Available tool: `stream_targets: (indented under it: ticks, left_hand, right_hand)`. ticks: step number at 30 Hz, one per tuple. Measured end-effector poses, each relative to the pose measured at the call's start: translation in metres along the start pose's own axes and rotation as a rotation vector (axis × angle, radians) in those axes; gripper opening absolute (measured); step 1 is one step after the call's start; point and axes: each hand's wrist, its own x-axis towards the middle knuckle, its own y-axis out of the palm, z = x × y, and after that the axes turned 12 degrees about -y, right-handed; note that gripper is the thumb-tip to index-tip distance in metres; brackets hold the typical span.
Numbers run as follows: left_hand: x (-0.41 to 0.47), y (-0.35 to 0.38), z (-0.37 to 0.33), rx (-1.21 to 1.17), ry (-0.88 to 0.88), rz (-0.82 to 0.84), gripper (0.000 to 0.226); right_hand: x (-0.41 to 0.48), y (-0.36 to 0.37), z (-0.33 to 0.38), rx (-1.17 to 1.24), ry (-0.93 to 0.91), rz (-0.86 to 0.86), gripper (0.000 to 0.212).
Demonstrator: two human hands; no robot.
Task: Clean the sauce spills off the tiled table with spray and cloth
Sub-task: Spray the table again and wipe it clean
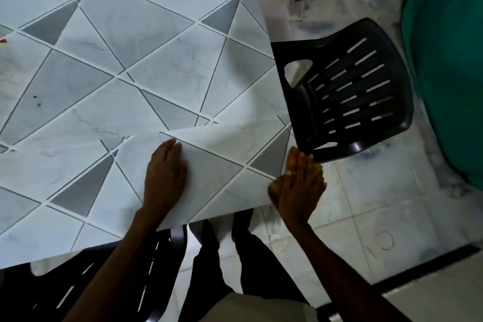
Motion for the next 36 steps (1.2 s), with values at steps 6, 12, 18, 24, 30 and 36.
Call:
stream_targets:
  ticks: [6,12,18,24,30,36]
  left_hand:
    - [-0.001,0.002,-0.008,0.059,-0.016,0.001,0.051]
    - [0.0,0.002,-0.012,0.106,-0.038,0.01,0.055]
    - [-0.002,0.003,-0.018,0.097,-0.047,0.008,0.062]
    - [-0.007,0.008,-0.025,0.055,-0.092,-0.013,0.063]
    - [-0.01,-0.002,-0.015,0.071,-0.084,0.039,0.063]
    - [-0.032,-0.017,0.017,0.104,-0.139,0.027,0.064]
  right_hand:
    - [0.028,-0.001,0.023,-0.009,-0.076,0.019,0.058]
    - [0.114,-0.002,0.072,-0.03,-0.344,0.107,0.064]
    - [0.06,-0.007,0.036,-0.013,-0.353,0.145,0.064]
    - [-0.004,-0.011,-0.021,0.07,-0.232,0.171,0.059]
    - [0.067,-0.009,0.011,-0.063,-0.357,0.187,0.061]
    - [0.083,-0.001,0.137,-0.118,-0.72,0.245,0.078]
